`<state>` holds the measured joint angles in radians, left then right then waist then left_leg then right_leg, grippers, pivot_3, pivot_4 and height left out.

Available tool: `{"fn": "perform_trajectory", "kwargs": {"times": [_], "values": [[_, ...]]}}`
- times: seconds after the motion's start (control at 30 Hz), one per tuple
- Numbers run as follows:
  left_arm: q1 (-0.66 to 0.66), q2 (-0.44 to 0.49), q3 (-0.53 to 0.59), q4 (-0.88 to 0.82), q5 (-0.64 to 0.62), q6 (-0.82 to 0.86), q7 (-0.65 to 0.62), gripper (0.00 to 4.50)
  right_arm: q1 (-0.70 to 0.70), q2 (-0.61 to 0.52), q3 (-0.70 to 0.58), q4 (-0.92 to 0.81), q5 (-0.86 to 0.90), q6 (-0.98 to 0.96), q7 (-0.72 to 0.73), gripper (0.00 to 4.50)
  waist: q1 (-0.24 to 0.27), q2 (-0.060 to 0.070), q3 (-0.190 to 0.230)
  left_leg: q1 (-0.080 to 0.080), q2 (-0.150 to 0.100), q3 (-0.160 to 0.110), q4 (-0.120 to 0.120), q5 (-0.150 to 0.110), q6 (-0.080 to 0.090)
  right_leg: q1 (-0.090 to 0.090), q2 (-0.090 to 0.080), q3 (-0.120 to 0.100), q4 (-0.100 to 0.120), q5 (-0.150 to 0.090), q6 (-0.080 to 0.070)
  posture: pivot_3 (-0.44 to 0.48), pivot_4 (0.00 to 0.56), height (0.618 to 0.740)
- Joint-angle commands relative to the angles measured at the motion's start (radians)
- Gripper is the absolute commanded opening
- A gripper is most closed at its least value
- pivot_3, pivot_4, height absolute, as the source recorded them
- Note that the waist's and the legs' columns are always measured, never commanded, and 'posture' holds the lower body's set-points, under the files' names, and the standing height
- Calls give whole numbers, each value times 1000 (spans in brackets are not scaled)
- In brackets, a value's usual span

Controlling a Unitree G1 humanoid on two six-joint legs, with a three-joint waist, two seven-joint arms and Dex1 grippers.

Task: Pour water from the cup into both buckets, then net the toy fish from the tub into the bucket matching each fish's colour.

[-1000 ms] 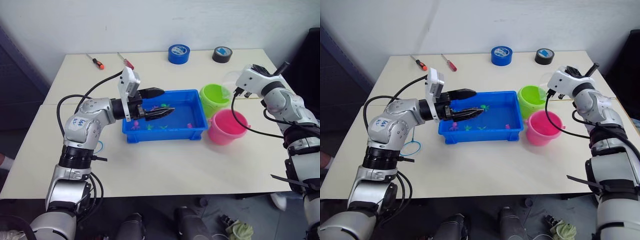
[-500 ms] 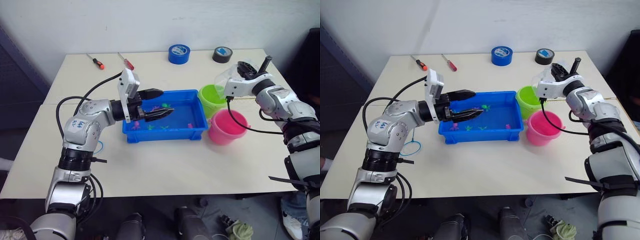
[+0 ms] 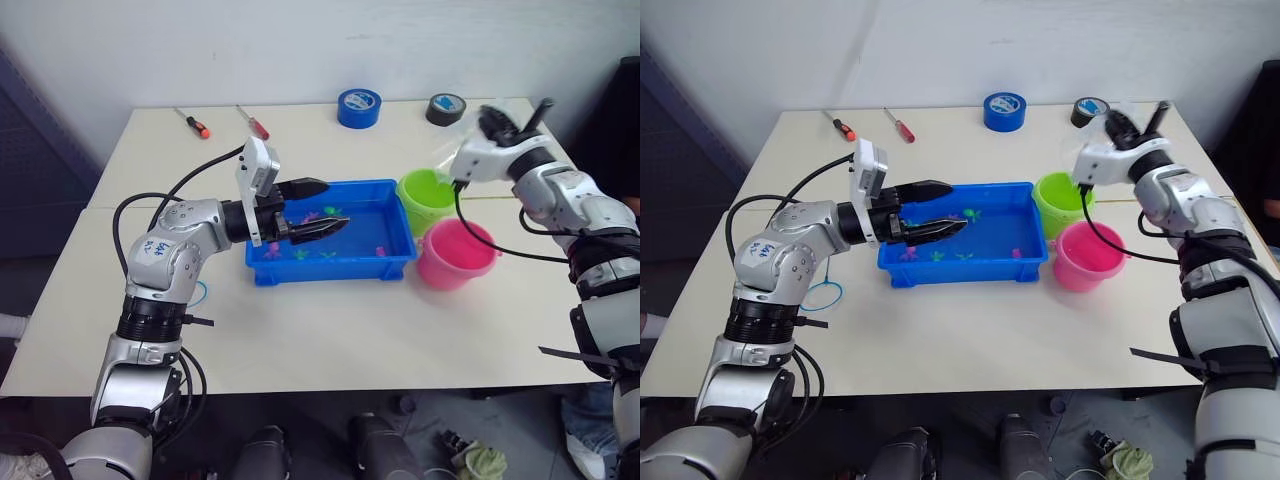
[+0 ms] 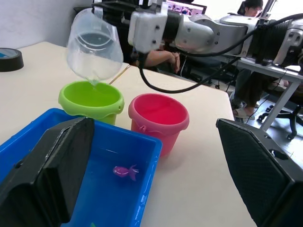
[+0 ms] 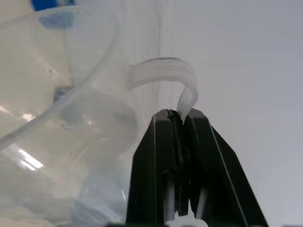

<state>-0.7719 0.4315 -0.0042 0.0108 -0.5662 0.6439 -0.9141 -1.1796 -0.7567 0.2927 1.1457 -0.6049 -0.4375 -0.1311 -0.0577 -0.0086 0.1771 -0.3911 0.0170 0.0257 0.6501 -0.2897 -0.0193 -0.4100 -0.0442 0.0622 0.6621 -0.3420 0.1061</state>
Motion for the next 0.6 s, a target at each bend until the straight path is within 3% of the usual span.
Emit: {"fn": "perform_trajectory", "kwargs": {"times": [0.03, 0.17, 0.33, 0.6], "values": [[-1, -1, 49, -98, -117, 56, -38, 4500, 50, 1, -219, -13, 267, 89, 124, 30, 2, 0, 0, 0, 0, -1, 1, 0, 0, 1, 0, -1, 0, 0, 0, 0, 150, 740], [-14, -1, 74, -141, -207, 130, -38, 4500, 155, 6, -452, -139, 524, 216, 219, 30, 2, 0, 0, 0, 0, -1, 1, 0, 0, 2, 0, -1, -1, 1, 1, 0, 150, 740], [-19, 27, 62, -131, -213, 141, -62, 4500, 446, 26, -781, -600, 834, 552, 207, 30, 6, 0, 0, -1, 0, -3, 2, 0, 1, 2, -1, -1, 0, 1, 2, 0, 150, 740], [3, 134, 19, -148, -198, 128, -222, 4500, 934, 173, -1049, -1251, 1070, 940, 141, 30, 7, 0, 0, 1, 1, -2, 1, 0, 0, 2, 1, 1, 0, 1, 2, 0, 150, 740]]}}
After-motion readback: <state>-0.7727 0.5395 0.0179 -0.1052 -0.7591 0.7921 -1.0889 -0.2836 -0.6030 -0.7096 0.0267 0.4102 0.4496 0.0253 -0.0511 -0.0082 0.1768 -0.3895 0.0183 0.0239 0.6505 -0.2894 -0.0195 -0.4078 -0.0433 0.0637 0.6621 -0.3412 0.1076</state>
